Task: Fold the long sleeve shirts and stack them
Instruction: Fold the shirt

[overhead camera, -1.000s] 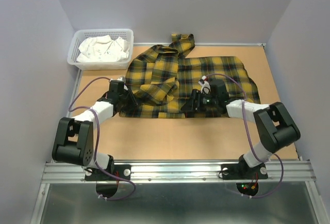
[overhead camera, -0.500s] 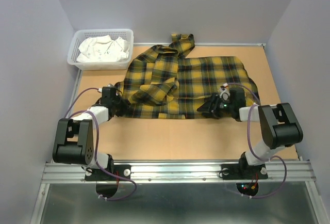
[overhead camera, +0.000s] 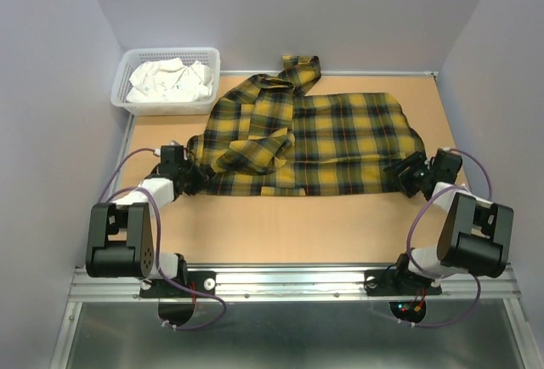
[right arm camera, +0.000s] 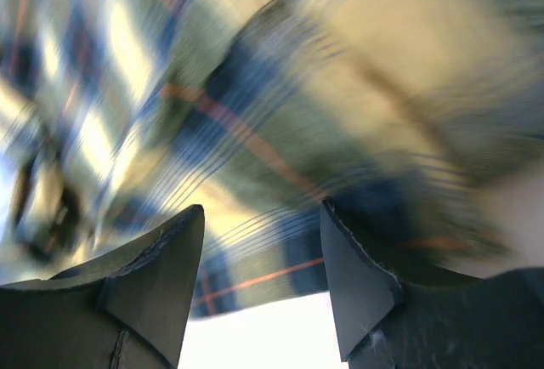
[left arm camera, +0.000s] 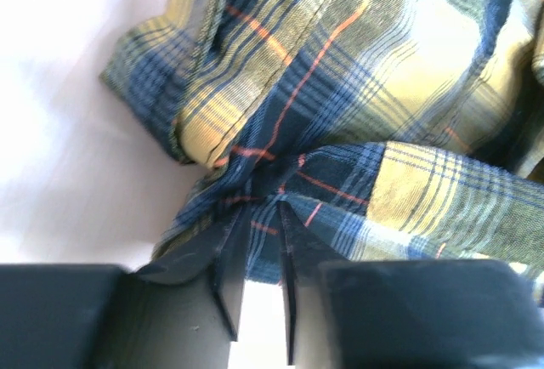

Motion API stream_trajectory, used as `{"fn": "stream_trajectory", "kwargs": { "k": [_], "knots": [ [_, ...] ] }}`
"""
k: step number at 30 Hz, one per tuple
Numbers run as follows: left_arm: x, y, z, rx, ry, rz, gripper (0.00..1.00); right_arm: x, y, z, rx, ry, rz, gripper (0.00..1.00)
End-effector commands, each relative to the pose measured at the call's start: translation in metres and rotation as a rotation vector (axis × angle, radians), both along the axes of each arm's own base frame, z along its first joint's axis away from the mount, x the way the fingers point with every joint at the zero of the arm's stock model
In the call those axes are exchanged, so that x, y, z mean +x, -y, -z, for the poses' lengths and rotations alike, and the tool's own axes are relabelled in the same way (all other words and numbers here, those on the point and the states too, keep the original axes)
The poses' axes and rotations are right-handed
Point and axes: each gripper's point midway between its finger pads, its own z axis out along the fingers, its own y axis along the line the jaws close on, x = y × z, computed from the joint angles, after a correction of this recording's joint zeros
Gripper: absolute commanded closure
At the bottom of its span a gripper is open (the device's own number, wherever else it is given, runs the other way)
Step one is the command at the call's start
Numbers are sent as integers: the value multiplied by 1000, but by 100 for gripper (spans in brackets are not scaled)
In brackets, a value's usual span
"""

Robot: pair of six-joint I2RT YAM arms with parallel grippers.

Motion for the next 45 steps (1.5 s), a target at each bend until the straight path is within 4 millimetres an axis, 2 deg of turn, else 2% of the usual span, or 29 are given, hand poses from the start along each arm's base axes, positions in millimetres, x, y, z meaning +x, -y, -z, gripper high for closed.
{"fn": "stream_trajectory", "kwargs": {
  "k": [1,3,4,5,6,7,8,9,10,11,13,14,16,17,18,19,21,23,26,28,29,32,36,37,39,40,43,45],
  "knots": [
    [-23,-17,1,93,-61,6,63,2,43,-14,-180,-58,121,37],
    [-23,-22,-9,129,-44,16,55,7,41,-32,-209,-16,100,36],
    [-13,-23,-28,142,12,20,45,9,39,-41,-229,0,73,35],
    [-9,-25,-38,167,42,41,37,13,26,-49,-250,27,21,35],
    [-5,-25,-47,176,69,50,37,16,18,-55,-253,44,-4,34],
    [7,-26,-69,185,134,58,29,23,1,-66,-277,79,-74,33],
    [13,-25,-80,196,163,78,23,26,-6,-71,-312,97,-116,32],
    [26,-25,-101,203,217,85,20,31,-13,-78,-331,117,-149,31],
    [34,-23,-111,204,243,95,17,34,-22,-82,-350,125,-187,30],
    [40,-16,-120,200,273,127,15,43,-39,-95,-366,163,-247,29],
    [59,-5,-141,193,323,158,5,50,-55,-102,-403,190,-327,27],
    [65,6,-147,184,346,193,4,60,-69,-117,-413,233,-368,27],
    [77,19,-149,181,349,231,1,66,-93,-113,-416,234,-456,27],
    [79,29,-144,167,329,246,1,69,-113,-113,-398,239,-508,27],
    [78,33,-144,162,327,259,1,70,-123,-120,-395,260,-531,27],
    [76,37,-136,143,302,255,2,68,-142,-110,-384,244,-578,27],
    [72,43,-126,133,285,259,2,71,-155,-105,-391,230,-596,27],
    [70,40,-118,133,263,231,3,69,-171,-88,-374,189,-626,27],
    [61,32,-102,147,213,179,4,69,-172,-67,-369,126,-610,28],
    [50,27,-87,151,167,153,5,70,-162,-51,-408,76,-567,28],
    [47,27,-83,151,157,154,5,69,-161,-50,-406,71,-564,28],
    [35,22,-67,157,121,132,6,74,-139,-36,-493,19,-473,29],
    [20,19,-49,158,78,122,6,81,-117,-15,-538,-51,-400,29],
    [21,19,-50,159,82,120,6,82,-115,-10,-545,-65,-390,29],
    [14,18,-41,158,60,120,6,89,-102,-6,-571,-85,-335,29],
    [10,17,-35,158,47,120,6,90,-97,3,-577,-110,-322,29],
    [3,18,-31,148,36,124,6,103,-82,0,-583,-110,-278,29],
    [2,18,-31,151,43,122,6,114,-84,-15,-593,-67,-285,29]
  ]
}}
